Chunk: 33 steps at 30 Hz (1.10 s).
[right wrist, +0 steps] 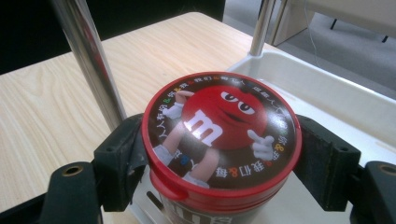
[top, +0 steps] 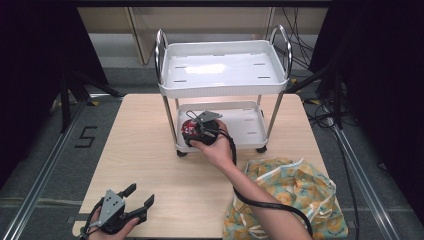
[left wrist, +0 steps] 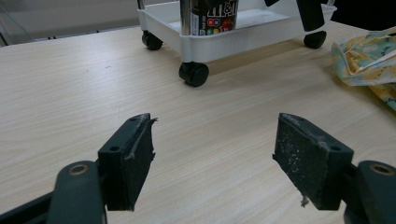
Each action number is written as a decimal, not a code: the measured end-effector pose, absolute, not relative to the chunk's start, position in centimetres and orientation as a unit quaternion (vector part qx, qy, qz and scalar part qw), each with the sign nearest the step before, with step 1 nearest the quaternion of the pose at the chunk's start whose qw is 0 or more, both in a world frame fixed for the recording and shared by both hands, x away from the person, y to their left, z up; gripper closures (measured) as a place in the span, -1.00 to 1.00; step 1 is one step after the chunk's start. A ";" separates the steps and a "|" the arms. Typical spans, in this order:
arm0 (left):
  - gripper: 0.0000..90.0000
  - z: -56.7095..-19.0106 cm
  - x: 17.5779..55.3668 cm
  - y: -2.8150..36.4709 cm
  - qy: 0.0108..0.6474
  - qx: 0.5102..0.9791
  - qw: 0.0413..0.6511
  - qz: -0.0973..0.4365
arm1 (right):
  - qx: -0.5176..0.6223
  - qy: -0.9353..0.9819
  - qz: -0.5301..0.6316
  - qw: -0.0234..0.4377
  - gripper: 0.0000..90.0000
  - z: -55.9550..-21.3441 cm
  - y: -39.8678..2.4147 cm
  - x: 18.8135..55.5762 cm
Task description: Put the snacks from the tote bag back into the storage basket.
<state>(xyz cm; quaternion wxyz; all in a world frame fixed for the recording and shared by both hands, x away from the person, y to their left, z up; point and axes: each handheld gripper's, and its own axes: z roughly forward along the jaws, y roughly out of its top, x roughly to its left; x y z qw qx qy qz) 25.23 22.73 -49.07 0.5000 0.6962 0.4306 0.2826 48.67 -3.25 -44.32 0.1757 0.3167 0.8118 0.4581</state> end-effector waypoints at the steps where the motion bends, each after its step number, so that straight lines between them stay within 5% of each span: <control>1: -0.39 -49.1 25.2 22.7 0.431 0.697 0.500 0.283 | 0.327 0.809 0.458 0.172 -0.42 -44.5 -3.1 48.5; 33: -0.39 -49.0 25.2 22.7 0.430 0.695 0.501 0.284 | 0.333 0.820 0.429 0.182 -0.65 -43.0 -4.4 46.5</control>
